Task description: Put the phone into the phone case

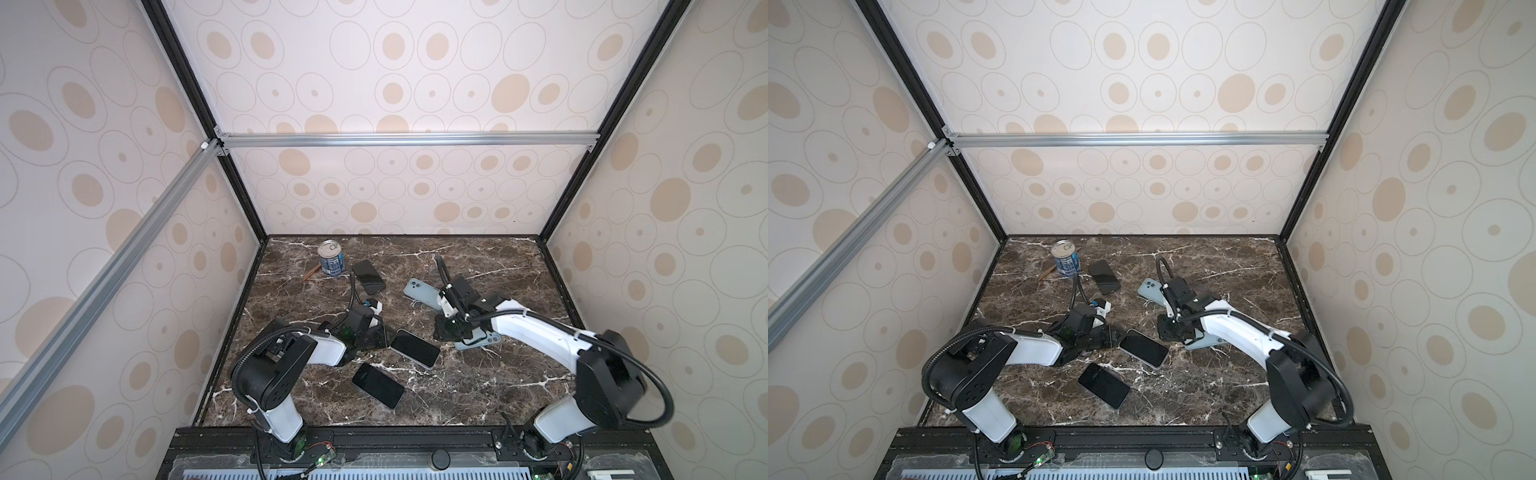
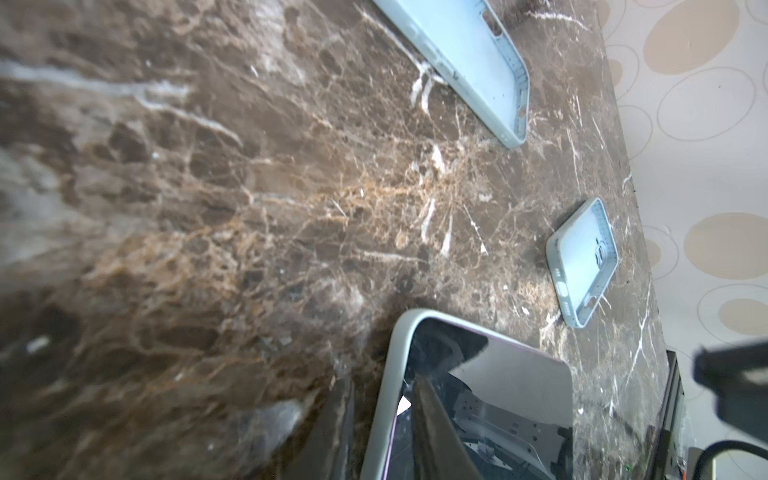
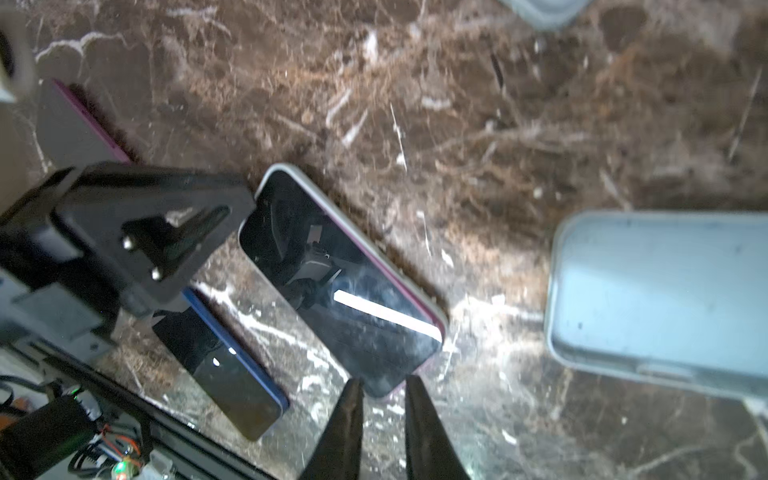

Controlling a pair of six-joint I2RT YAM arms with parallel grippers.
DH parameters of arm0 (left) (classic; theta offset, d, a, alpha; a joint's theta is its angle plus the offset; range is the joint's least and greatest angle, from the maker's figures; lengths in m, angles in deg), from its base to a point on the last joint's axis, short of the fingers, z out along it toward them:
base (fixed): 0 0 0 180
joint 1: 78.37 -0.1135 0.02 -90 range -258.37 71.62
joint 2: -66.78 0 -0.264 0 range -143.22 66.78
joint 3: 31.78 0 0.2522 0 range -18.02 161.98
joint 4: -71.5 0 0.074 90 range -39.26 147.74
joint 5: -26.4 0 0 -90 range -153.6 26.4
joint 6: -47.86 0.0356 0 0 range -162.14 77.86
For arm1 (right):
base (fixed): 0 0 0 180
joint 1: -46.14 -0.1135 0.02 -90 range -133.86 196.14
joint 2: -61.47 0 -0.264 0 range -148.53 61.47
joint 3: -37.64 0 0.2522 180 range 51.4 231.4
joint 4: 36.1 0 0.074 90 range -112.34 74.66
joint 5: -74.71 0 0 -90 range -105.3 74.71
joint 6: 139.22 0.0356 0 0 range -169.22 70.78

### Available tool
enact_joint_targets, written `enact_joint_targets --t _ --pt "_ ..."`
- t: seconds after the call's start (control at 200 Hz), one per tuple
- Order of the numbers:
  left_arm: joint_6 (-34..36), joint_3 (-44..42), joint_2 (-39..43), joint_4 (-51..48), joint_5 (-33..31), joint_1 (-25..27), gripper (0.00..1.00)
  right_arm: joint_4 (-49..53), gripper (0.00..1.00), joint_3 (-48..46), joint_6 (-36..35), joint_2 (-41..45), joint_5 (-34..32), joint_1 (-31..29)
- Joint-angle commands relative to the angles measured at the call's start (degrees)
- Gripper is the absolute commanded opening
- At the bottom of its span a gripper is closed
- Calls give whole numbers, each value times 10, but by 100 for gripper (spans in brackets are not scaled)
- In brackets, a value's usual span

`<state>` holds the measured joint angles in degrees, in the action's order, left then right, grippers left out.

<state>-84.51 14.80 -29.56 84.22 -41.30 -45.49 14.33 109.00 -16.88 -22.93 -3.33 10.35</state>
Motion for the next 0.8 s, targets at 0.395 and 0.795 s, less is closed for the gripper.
enact_joint_targets --t 0.395,0.795 --pt "11 -30 14 -93 37 15 27 -170 36 -173 145 36 68 -12" --pt "-28 -60 31 -62 67 31 27 -192 17 -150 91 -51 88 22"
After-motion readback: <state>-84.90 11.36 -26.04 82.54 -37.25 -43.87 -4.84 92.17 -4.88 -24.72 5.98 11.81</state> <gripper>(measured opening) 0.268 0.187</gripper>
